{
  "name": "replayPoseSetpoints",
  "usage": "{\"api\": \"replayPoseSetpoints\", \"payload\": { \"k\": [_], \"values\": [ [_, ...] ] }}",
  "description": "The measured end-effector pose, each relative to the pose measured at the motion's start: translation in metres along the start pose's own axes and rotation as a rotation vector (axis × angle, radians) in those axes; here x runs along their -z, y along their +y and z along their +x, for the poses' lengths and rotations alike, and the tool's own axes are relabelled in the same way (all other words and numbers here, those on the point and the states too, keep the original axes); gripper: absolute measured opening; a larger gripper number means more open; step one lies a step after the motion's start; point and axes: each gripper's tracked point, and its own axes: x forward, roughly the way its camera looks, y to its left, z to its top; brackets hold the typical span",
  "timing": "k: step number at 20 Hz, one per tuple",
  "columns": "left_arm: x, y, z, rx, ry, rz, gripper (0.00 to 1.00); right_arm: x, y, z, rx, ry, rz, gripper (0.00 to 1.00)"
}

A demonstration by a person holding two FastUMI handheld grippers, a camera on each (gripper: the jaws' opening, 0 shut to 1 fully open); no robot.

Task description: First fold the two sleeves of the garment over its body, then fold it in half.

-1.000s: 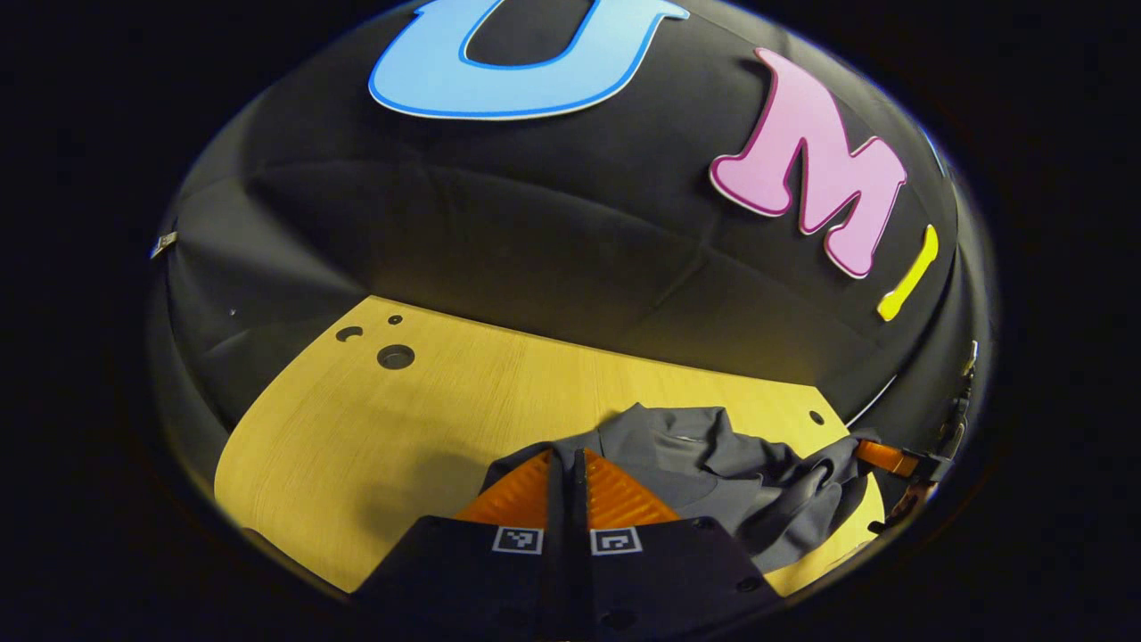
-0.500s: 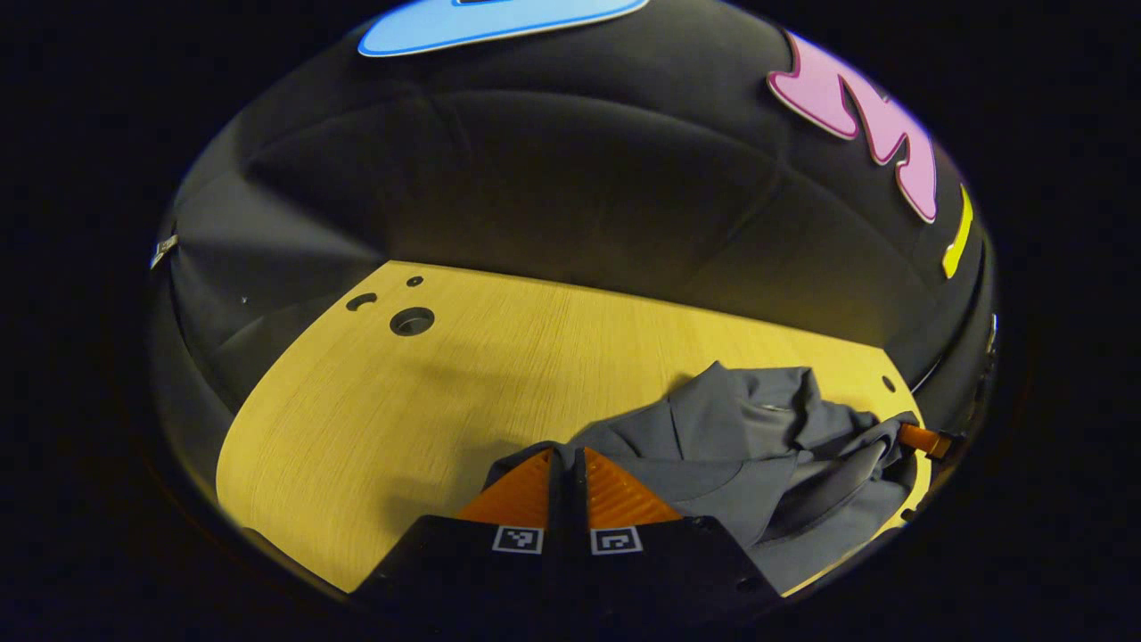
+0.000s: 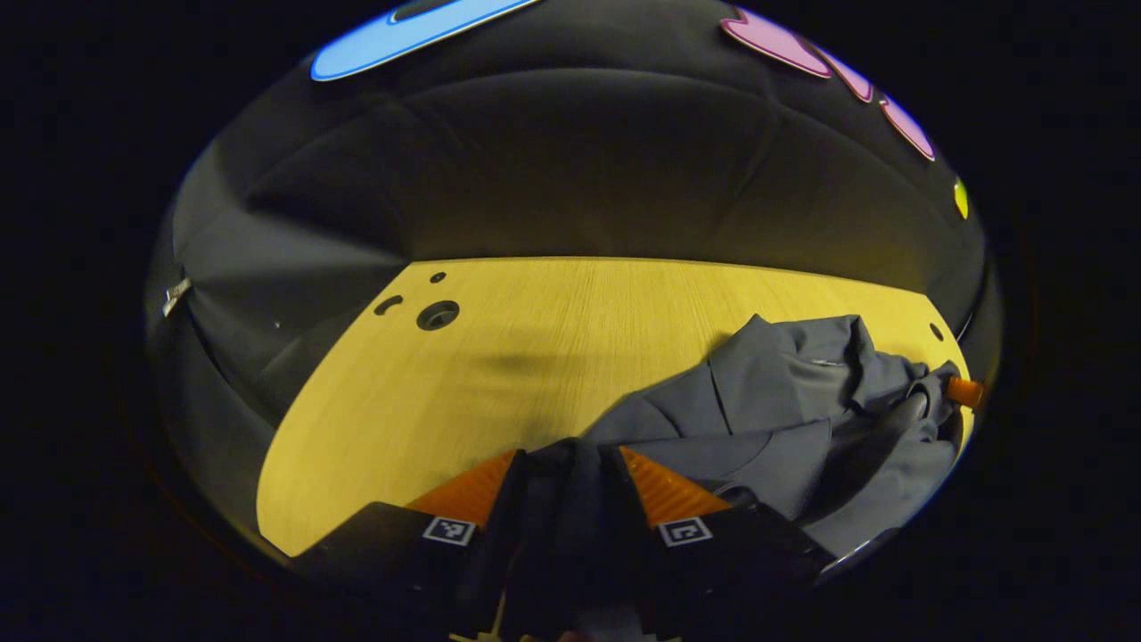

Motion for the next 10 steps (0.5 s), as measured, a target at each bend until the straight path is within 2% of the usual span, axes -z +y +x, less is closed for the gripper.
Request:
{"api": "replayPoseSetpoints", "payload": {
  "k": [1,2,4,10],
  "values": [
    [-0.002,0.004,-0.004,-0.012,-0.006,0.013,0.65,-0.001,-0.001,-0.005,0.000,-0.001,-0.008,0.71],
    [-0.004,0.007,-0.009,-0.018,-0.016,0.021,0.75,-0.003,-0.002,-0.010,0.002,-0.006,-0.020,0.72],
    [-0.007,0.008,-0.022,-0.004,-0.028,0.019,0.86,-0.010,0.001,-0.023,-0.005,-0.021,-0.032,0.73],
    [-0.021,0.006,-0.083,0.091,-0.124,-0.044,0.90,-0.035,0.020,-0.089,-0.043,-0.111,-0.017,0.78]
  ]
}}
